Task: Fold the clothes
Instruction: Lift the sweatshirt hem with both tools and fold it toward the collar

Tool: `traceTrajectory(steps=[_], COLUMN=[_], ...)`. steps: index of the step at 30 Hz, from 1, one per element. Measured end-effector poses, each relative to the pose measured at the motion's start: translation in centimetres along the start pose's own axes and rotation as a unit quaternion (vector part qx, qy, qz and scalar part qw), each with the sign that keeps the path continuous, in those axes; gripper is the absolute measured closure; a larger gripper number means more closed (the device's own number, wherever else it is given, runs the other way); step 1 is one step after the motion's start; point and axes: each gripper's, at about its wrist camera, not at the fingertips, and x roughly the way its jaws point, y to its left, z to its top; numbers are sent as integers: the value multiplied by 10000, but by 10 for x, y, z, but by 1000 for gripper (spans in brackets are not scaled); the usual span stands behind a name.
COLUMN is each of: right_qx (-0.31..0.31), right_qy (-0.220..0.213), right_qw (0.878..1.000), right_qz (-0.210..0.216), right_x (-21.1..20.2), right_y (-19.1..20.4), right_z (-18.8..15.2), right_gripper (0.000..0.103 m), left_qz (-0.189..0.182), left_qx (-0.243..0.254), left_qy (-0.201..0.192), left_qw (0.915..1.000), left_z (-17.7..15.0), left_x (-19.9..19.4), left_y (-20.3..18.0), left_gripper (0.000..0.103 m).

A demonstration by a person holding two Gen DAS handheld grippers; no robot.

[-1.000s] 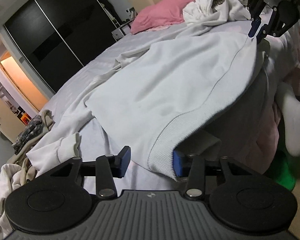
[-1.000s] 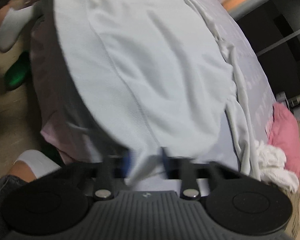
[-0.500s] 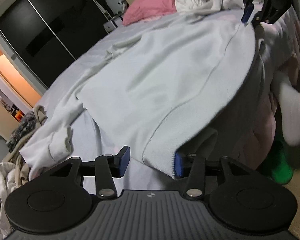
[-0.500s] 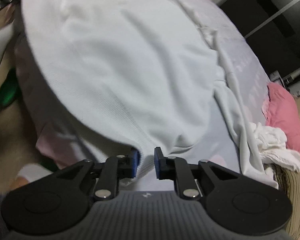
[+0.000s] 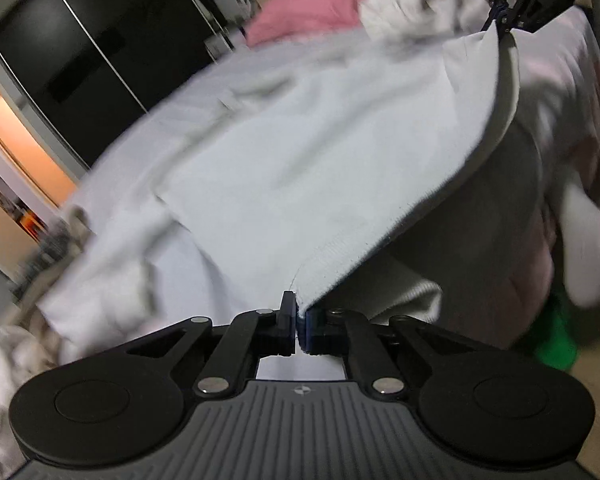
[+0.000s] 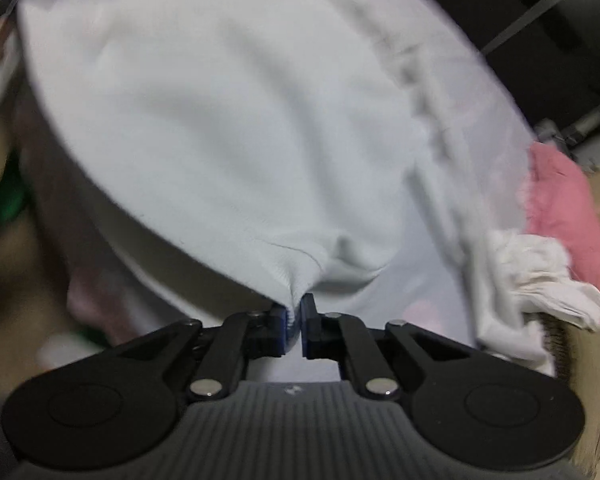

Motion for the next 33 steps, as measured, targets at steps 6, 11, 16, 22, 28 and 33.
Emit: traceTrajectory(steps=[6, 11, 16, 22, 28, 33], right_qx=[488, 81, -631, -1649, -2044, -2107], right_qy=[-1110, -1395, -402, 786, 1151, 1287], right_qw=[9924, 9901, 9951, 9701, 9574, 9541], right_qz=[-197, -105, 647, 1599, 1682, 1694], right_x=[-88, -146, -131, -81, -56, -61], right_y=[-35, -35, -6, 58, 76, 94], right_z=[49, 70, 35, -16, -30, -27], right_gripper=[96, 96, 96, 96, 96, 96], left_qz=[769, 647, -1183, -2371, -2411, -2669], left_qx=[1037, 2094, 3155, 3692, 3643, 3335], left_qy=[-525, -1018, -365, 572, 928, 1236], left_qw=[9902, 9704, 9408, 8968, 8947, 8957], left_z=[49, 64, 10, -60, -74, -69], left_x=[-73, -137, -133, -82, -61, -54], left_y=[94, 111, 38, -55, -78, -50], left_gripper=[100, 101, 101, 101, 96, 86])
